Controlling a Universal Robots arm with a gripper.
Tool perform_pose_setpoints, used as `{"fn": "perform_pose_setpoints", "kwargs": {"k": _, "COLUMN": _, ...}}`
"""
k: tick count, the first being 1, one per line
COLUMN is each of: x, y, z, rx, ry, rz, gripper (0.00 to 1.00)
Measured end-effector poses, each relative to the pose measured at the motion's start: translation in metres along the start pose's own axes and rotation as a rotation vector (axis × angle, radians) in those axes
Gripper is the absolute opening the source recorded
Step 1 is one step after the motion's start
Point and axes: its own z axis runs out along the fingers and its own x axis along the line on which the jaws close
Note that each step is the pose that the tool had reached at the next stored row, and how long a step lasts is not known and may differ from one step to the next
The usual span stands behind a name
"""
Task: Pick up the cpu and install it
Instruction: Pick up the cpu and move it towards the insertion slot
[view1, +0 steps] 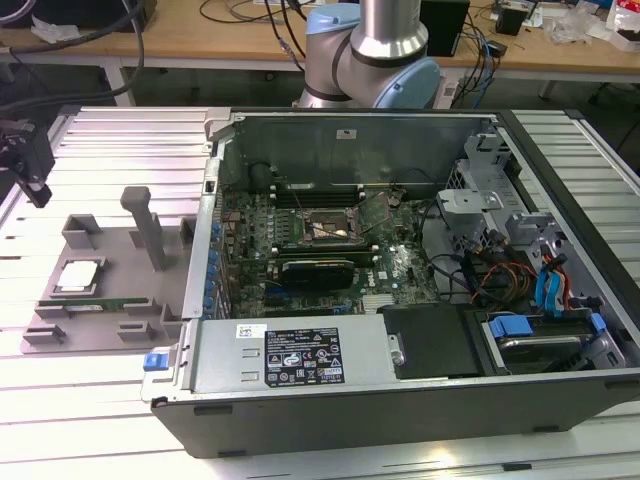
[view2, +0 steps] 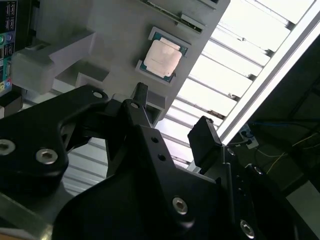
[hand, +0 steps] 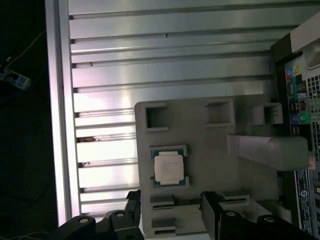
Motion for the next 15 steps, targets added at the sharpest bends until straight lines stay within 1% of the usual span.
{"fn": "perform_pose_setpoints", "kwargs": {"k": 2, "x": 0.0003, "y": -0.0005, "z": 0.0141, "rx": 0.0, "ry": 0.0, "rz": 0.0, "gripper": 0.6}}
{"fn": "perform_pose_setpoints", "kwargs": {"k": 15, "x": 0.0004, "y": -0.0007, "z": 0.0198, "rx": 0.0001, "ry": 0.0001, "rz": 0.0, "gripper": 0.6}}
